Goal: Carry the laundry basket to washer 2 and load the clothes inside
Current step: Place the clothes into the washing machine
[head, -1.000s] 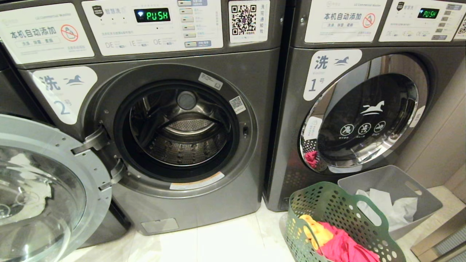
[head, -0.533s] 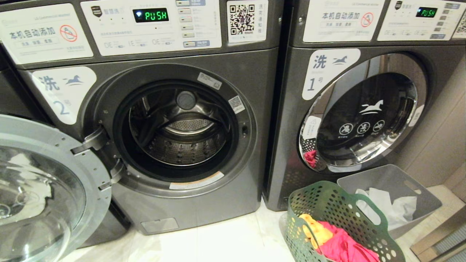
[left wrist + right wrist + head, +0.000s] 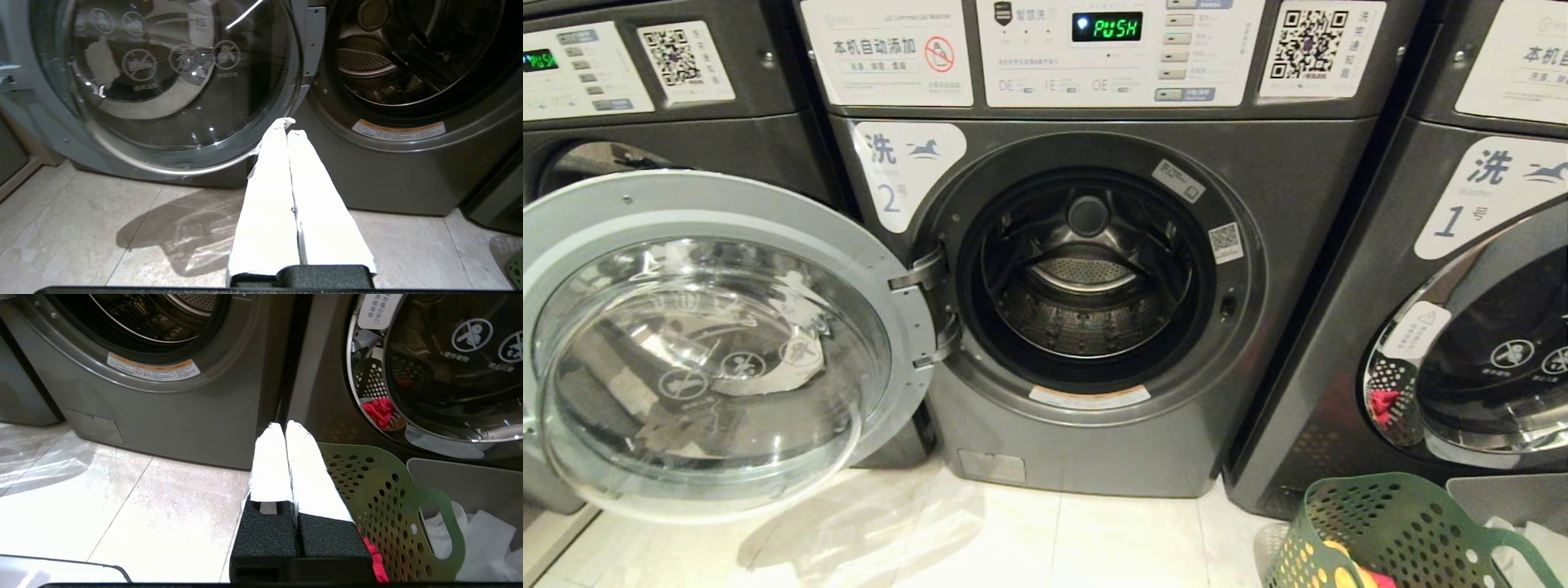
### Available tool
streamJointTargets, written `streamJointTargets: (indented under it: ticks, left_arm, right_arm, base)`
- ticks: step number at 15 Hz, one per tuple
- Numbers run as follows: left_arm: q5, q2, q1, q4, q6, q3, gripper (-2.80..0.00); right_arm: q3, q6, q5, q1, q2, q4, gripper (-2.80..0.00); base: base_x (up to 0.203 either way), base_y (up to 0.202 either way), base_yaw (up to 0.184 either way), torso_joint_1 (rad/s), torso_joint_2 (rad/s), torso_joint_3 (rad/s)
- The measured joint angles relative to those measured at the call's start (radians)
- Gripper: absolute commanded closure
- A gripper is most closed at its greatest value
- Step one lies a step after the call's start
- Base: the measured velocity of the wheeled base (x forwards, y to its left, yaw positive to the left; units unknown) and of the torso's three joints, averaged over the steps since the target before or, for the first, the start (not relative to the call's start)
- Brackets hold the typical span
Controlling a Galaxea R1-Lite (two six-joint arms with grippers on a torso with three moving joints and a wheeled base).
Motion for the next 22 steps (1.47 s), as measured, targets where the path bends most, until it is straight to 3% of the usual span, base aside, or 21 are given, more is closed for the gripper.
streamJointTargets:
  ticks: [16,22]
  left_arm:
    - [0.0,0.0,0.0,0.0,0.0,0.0,0.0]
    - [0.0,0.0,-0.001,0.0,0.0,0.0,0.0]
  right_arm:
    - [0.0,0.007,-0.002,0.0,0.0,0.0,0.0]
    - [0.0,0.007,-0.002,0.0,0.0,0.0,0.0]
  base:
    - [0.0,0.0,0.0,0.0,0.0,0.0]
    - [0.088,0.0,-0.001,0.004,0.0,0.001]
